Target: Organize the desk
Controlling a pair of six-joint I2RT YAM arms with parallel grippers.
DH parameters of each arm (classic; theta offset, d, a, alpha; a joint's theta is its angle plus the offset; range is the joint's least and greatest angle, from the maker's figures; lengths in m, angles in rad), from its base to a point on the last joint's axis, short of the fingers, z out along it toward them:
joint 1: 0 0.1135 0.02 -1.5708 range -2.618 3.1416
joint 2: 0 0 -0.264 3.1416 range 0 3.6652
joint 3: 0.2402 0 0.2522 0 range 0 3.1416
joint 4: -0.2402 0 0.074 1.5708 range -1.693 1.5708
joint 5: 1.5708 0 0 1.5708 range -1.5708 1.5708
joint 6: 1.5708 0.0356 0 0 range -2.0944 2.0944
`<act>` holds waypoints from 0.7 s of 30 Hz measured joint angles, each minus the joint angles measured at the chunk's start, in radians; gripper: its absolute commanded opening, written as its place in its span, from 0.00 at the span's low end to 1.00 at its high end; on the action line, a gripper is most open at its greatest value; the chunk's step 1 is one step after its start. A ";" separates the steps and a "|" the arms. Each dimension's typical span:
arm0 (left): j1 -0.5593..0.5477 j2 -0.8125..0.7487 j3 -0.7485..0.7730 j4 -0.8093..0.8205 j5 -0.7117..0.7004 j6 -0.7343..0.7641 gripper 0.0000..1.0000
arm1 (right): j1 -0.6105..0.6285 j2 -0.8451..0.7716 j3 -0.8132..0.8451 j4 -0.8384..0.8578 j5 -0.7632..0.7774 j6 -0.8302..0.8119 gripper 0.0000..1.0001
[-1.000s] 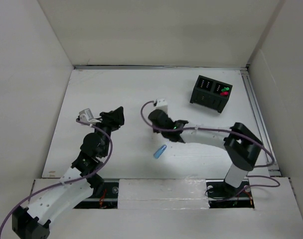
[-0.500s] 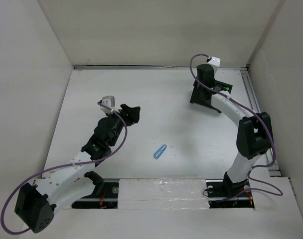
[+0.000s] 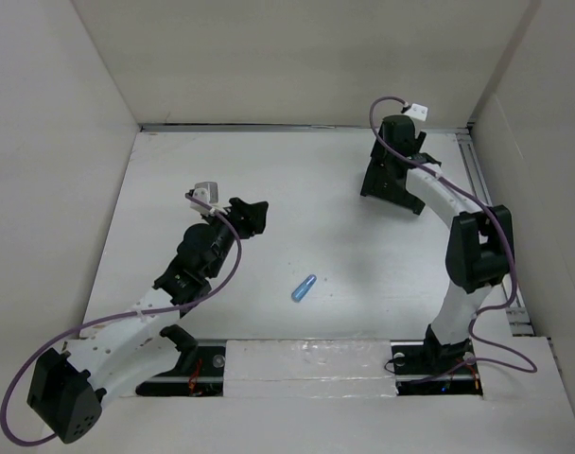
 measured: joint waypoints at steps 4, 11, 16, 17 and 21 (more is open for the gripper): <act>0.000 -0.001 0.000 0.000 0.000 0.000 0.62 | 0.019 -0.040 -0.027 -0.008 0.001 -0.003 0.45; 0.000 -0.056 -0.016 0.005 -0.007 0.000 0.61 | 0.253 -0.283 -0.291 0.019 -0.043 0.042 0.00; 0.000 -0.087 -0.035 0.010 -0.012 -0.001 0.61 | 0.545 -0.325 -0.462 -0.027 -0.109 0.112 0.47; 0.000 -0.088 -0.035 0.010 -0.012 -0.001 0.61 | 0.598 -0.321 -0.486 -0.051 -0.122 0.136 0.58; 0.000 -0.093 -0.035 0.009 -0.012 -0.001 0.61 | 0.788 -0.300 -0.532 -0.136 -0.169 0.242 0.64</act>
